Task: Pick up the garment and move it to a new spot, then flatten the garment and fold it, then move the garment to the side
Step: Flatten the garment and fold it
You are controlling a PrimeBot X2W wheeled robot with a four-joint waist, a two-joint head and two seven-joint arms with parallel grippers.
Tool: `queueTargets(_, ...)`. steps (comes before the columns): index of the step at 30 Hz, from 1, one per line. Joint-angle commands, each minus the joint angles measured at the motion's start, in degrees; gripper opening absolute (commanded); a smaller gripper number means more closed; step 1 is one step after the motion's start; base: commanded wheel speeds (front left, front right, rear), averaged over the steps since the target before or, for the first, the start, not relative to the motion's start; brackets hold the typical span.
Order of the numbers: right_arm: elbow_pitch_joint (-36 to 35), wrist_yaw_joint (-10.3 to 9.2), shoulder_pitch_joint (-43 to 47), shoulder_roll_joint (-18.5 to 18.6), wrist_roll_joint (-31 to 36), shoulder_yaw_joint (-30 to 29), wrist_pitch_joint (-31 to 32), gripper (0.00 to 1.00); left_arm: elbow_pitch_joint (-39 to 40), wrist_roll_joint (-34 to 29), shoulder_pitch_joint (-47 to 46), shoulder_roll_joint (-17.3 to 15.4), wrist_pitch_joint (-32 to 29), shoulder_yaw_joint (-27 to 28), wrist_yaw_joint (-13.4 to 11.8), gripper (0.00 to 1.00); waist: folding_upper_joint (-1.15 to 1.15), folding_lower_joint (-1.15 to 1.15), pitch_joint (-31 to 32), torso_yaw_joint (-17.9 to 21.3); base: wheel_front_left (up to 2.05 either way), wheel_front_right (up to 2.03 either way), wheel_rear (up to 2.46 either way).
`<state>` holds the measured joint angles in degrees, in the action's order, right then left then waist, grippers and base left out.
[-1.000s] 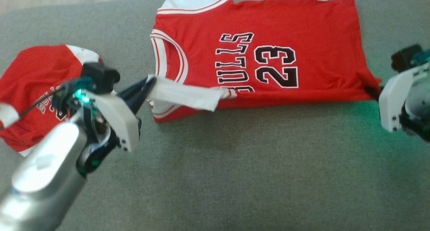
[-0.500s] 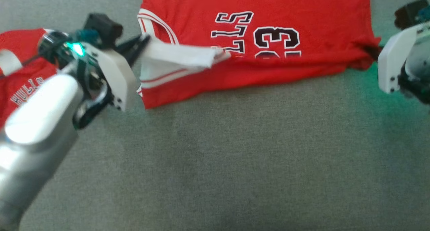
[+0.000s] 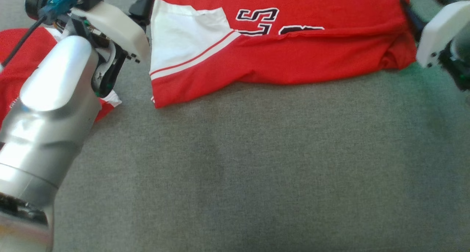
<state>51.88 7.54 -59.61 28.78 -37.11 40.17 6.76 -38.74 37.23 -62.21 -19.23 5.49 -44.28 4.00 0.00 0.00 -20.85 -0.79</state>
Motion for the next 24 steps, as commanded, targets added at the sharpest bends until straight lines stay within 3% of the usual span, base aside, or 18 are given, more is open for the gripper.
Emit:
queueTargets(1,-0.7,-0.05,-0.7,0.2,0.5,-1.3,-4.0,1.00,0.6,0.2,-2.6,-1.4,2.9,3.2,-0.6,1.00,0.00,0.00,1.1,-0.2,0.00,0.00,0.00)
queueTargets(6,-0.3,-0.05,2.0,-0.5,3.0,-6.0,-19.1,1.00,1.4,1.8,1.1,0.3,8.9,7.3,-2.5,1.00,0.00,0.00,4.5,-0.2,0.00,0.00,0.00)
queueTargets(10,-1.9,-0.05,5.1,-1.0,5.3,-11.2,-21.6,1.00,6.0,2.2,5.9,1.1,9.4,11.9,-4.3,1.00,0.00,0.00,6.7,-0.1,0.00,0.00,0.00)
queueTargets(14,-11.6,-0.05,13.2,-2.7,11.4,-22.9,-21.7,1.00,15.5,0.2,15.9,3.2,9.5,20.4,-6.9,1.00,0.00,0.00,9.0,0.0,0.00,0.00,0.00)
queueTargets(18,-21.1,-0.05,25.3,-7.0,18.5,-32.8,-21.7,1.00,21.8,-3.6,26.7,5.9,9.5,25.6,-6.9,1.00,0.00,0.00,11.6,-0.1,0.00,0.00,0.00)
queueTargets(24,-27.3,-0.05,38.5,-13.2,24.6,-38.6,-21.8,1.00,23.6,-9.1,38.4,9.9,9.5,29.1,-5.4,1.00,0.00,0.00,14.2,0.0,0.00,0.00,0.00)
